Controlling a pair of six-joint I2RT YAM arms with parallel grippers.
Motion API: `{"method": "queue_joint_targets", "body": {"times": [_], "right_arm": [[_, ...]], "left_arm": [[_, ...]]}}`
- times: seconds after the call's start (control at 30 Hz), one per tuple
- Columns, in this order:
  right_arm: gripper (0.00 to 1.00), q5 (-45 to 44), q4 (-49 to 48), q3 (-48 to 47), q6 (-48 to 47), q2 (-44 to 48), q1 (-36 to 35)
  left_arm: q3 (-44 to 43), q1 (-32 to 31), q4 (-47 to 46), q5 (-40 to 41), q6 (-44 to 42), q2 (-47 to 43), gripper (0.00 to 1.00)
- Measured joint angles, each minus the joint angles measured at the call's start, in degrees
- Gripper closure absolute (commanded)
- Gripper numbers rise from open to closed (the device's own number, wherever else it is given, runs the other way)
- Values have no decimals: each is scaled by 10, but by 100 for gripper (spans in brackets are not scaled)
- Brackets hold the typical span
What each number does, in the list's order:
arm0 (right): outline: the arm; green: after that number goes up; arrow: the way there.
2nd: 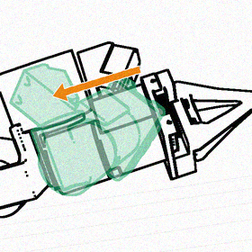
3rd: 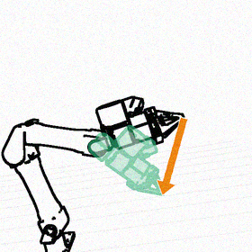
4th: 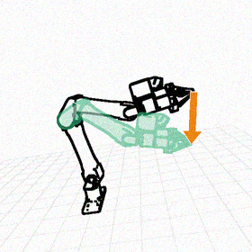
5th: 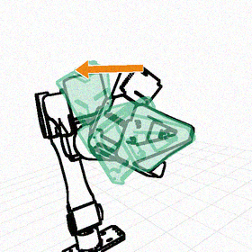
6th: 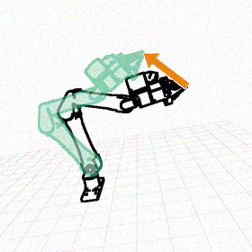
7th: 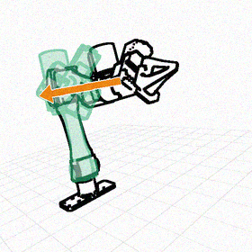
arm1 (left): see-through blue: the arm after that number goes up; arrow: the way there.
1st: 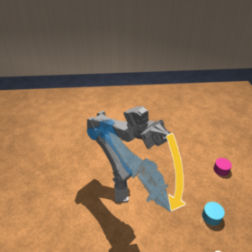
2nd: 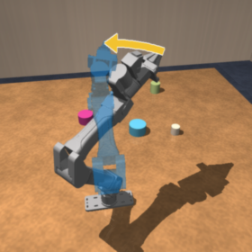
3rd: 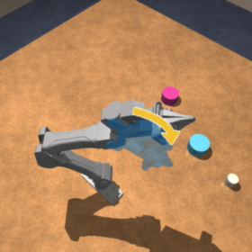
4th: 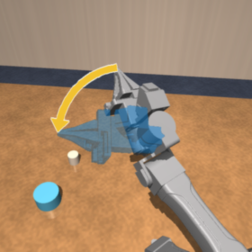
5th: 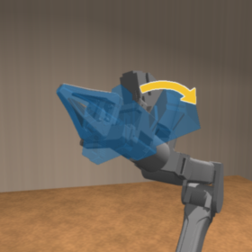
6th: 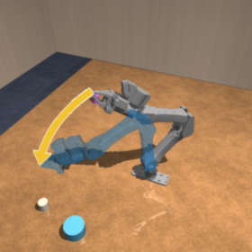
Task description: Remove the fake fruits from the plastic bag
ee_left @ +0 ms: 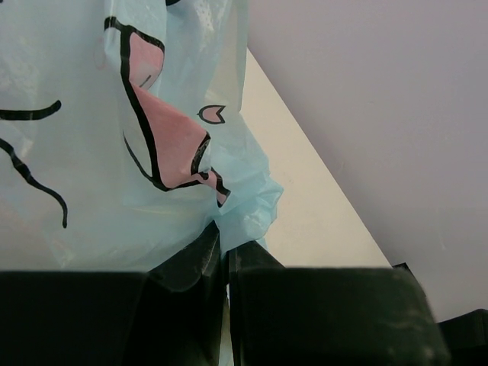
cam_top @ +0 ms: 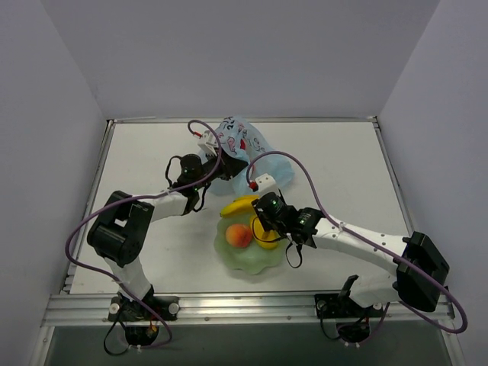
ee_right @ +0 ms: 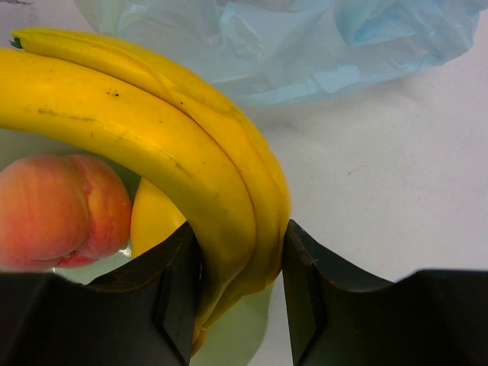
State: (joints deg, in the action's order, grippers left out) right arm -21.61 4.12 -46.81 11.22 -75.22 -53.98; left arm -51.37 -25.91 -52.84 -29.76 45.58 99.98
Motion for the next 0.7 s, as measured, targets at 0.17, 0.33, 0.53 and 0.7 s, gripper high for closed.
{"method": "queue_joint_targets", "body": {"times": [0.17, 0.33, 0.53, 0.7], "right_arm": [[96, 16, 12, -3, 9, -9, 3], [86, 16, 29, -3, 40, -9, 4], [71, 16, 37, 3, 84, -9, 8], [73, 10, 53, 14, 113, -9, 8]], "left_arm": [[0, 0, 0, 0, -2, 0, 98], [0, 0, 0, 0, -4, 0, 98], [0, 0, 0, 0, -5, -3, 98], [0, 0, 0, 0, -5, -7, 98]]}}
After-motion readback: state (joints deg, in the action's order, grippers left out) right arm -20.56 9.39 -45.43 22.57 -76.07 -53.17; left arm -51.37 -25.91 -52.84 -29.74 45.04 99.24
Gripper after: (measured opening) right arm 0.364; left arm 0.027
